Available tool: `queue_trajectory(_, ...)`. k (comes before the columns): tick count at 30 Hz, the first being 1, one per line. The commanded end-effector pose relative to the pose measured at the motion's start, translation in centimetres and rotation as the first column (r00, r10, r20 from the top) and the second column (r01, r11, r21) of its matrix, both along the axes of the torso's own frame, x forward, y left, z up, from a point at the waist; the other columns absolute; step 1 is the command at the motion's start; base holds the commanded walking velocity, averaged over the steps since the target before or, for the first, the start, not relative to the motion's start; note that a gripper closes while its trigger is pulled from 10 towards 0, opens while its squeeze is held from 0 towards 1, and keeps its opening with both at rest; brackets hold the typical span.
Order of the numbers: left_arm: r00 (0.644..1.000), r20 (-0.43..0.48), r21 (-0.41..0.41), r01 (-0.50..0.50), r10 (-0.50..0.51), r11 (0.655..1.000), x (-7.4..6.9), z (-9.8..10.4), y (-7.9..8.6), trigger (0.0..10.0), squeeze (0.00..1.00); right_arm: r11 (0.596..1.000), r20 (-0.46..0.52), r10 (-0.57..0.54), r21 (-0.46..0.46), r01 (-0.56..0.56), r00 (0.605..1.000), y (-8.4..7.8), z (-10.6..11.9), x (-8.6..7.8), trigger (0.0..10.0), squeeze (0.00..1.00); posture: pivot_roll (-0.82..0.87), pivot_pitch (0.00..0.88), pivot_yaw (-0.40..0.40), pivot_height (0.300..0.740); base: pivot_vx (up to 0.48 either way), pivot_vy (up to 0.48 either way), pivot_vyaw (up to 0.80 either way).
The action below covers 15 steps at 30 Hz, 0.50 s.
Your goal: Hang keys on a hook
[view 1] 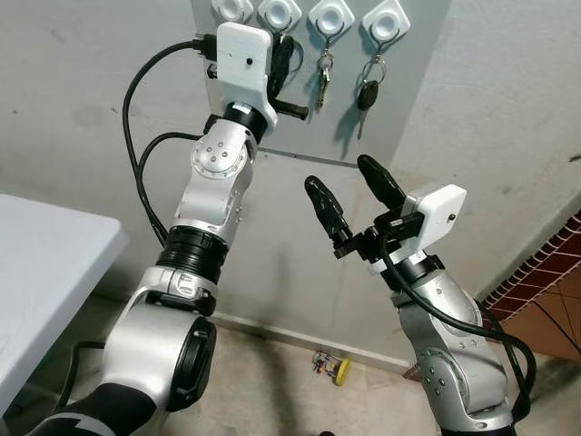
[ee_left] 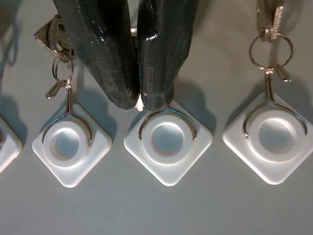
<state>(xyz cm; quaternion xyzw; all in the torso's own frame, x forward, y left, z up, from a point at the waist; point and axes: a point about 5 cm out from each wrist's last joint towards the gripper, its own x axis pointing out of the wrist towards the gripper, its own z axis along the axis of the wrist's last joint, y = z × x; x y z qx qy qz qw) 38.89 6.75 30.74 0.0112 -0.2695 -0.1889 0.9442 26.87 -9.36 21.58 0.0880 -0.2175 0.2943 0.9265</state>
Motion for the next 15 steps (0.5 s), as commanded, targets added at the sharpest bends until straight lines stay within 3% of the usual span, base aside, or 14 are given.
queue_trajectory(1, 0.999, -0.003, 0.015, 0.049, -0.048, 0.999, -0.4, -0.2, -0.5, 10.0, 0.00, 1.000, 0.020, 0.018, 0.004, -0.018, 1.000, 0.3, 0.4, -0.3, 10.0, 0.00, -0.02, 0.107, 0.010, 0.740, 0.000, 0.000, 0.00)
queue_trajectory(9, 0.993, 0.009, 0.018, 0.121, -0.121, 0.993, -1.0, -0.2, -0.8, 10.0, 0.00, 1.000, 0.017, 0.018, 0.008, -0.018, 1.000, 0.4, 0.4, -0.4, 10.0, 0.00, -0.02, 0.104, 0.013, 0.740, 0.000, 0.000, 0.00)
queue_trajectory(12, 0.984, 0.055, -0.004, 0.170, -0.169, 0.985, -1.5, 0.4, -0.8, 10.0, 0.00, 1.000, 0.017, 0.019, 0.008, -0.019, 1.000, 0.4, 0.4, -0.4, 10.0, 0.00, -0.02, 0.104, 0.013, 0.740, 0.000, 0.000, 0.00)
queue_trajectory(15, 0.988, 0.046, 0.002, 0.147, -0.147, 0.989, -1.4, 0.4, -0.5, 10.0, 0.00, 1.000, 0.017, 0.022, 0.008, -0.022, 1.000, 0.5, 0.4, -0.3, 10.0, 0.00, -0.02, 0.104, 0.013, 0.740, 0.000, 0.000, 0.00)
